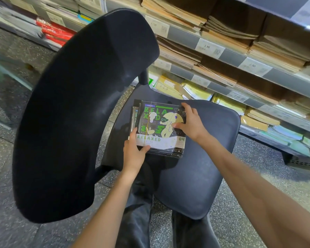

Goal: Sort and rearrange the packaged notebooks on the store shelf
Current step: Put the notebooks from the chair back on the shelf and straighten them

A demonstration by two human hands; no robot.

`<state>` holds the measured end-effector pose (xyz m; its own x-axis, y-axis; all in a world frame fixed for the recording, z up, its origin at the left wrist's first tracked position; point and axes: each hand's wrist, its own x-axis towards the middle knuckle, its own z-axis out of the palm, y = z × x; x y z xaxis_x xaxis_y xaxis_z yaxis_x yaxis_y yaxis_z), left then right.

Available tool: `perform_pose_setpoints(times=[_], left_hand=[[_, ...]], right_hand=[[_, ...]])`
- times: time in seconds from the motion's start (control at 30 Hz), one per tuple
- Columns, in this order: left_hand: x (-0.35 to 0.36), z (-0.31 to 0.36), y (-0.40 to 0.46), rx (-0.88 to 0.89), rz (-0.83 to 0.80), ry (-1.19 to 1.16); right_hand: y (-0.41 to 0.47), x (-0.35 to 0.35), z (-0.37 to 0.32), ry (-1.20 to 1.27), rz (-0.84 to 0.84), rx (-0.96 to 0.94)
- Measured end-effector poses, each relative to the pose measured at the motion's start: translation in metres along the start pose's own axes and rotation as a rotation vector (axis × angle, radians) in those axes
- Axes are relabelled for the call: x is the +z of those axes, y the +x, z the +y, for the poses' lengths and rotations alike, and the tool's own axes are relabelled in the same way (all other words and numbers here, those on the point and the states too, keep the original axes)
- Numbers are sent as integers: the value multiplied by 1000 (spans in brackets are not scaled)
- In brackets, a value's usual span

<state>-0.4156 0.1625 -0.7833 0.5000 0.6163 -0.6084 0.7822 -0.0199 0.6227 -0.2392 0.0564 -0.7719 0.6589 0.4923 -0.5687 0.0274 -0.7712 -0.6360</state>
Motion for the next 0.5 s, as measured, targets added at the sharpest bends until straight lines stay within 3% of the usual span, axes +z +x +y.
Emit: perform_pose_setpoints(times=[0.5], left_hand=[[-9, 38, -7, 149, 35, -165]], right_hand=[[-31, -52, -26, 48, 193, -132]])
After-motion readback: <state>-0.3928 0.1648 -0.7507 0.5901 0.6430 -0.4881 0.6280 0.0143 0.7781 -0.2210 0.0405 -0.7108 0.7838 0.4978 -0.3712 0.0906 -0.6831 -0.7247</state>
